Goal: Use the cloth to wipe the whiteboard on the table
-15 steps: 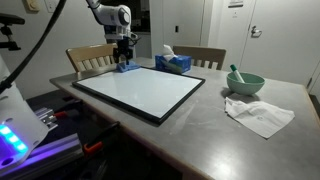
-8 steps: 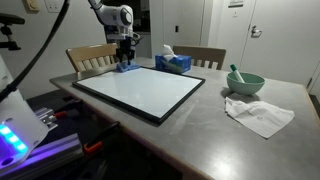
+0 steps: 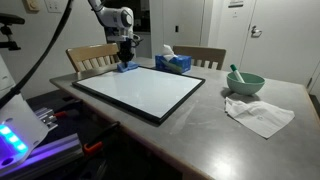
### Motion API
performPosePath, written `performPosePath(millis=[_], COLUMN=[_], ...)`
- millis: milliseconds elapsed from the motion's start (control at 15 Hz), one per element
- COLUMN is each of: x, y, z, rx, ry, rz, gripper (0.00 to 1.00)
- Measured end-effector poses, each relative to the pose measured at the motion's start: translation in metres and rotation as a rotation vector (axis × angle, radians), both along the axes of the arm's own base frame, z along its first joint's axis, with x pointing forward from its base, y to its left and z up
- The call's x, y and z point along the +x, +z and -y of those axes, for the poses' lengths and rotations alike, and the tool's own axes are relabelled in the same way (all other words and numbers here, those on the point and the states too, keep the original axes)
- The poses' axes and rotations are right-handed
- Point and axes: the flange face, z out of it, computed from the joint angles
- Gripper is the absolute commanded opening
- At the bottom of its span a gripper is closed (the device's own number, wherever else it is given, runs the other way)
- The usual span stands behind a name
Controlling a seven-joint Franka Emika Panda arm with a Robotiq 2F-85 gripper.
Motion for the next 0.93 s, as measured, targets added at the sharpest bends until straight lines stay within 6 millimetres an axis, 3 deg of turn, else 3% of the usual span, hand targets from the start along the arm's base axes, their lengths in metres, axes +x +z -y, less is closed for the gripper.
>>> performPosePath(millis=[933], x=[0.003], y=[-0.003], z=[-0.018], rx=[0.099], ry=[0.111], rz=[0.08], gripper=[0.02])
